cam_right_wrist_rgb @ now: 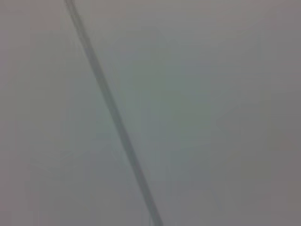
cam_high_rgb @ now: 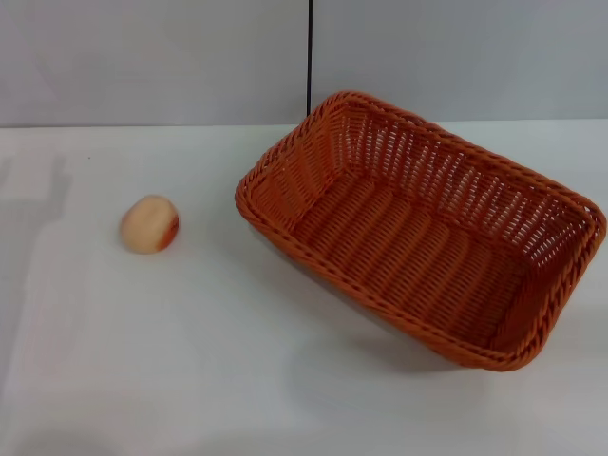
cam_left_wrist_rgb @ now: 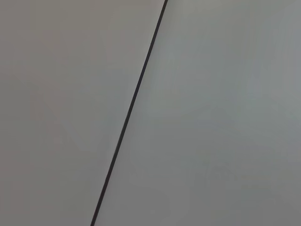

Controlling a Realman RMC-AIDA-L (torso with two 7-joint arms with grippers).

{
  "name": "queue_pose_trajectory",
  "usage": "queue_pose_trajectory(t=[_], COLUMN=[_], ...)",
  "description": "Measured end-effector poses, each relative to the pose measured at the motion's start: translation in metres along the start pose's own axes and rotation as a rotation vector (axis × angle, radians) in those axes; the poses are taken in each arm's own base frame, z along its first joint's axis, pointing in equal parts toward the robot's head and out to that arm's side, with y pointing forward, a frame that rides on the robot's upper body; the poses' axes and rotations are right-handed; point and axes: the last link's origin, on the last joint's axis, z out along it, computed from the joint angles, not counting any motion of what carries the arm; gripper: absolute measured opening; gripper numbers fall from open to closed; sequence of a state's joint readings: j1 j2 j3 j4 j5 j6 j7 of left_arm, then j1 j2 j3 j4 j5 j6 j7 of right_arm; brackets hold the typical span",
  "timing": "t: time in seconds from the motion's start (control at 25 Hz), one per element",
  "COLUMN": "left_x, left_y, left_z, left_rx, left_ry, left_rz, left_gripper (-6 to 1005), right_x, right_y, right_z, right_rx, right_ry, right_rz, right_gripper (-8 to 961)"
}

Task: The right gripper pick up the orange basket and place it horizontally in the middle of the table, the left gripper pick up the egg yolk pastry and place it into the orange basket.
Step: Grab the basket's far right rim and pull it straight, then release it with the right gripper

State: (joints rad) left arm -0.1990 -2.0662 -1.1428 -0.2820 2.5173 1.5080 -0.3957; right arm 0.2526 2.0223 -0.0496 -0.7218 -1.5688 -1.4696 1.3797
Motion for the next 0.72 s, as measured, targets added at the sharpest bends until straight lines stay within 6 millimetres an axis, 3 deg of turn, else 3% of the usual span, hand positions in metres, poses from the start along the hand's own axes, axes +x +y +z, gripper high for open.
queue_pose_trajectory(t=[0.4, 0.52, 0.72], left_x=[0.000, 0.000, 0.000], left_y=[-0.001, -0.002, -0.001], left_z=[-0.002, -0.003, -0.005], left_rx=[0.005, 0.006, 0.001], left_ry=[-0.003, -0.003, -0.006], left_rz=[0.003, 0.003, 0.004], left_gripper=[724, 724, 724], right_x=[-0.068, -0.081, -0.083], right_y=[0.041, 0.058, 0.079], right_z=[0.052, 0.074, 0.104], right_rx=[-0.251, -0.301, -0.338], right_ry=[0.413, 0.575, 0.801], right_rz=[-0.070, -0.096, -0.160], right_gripper=[702, 702, 701])
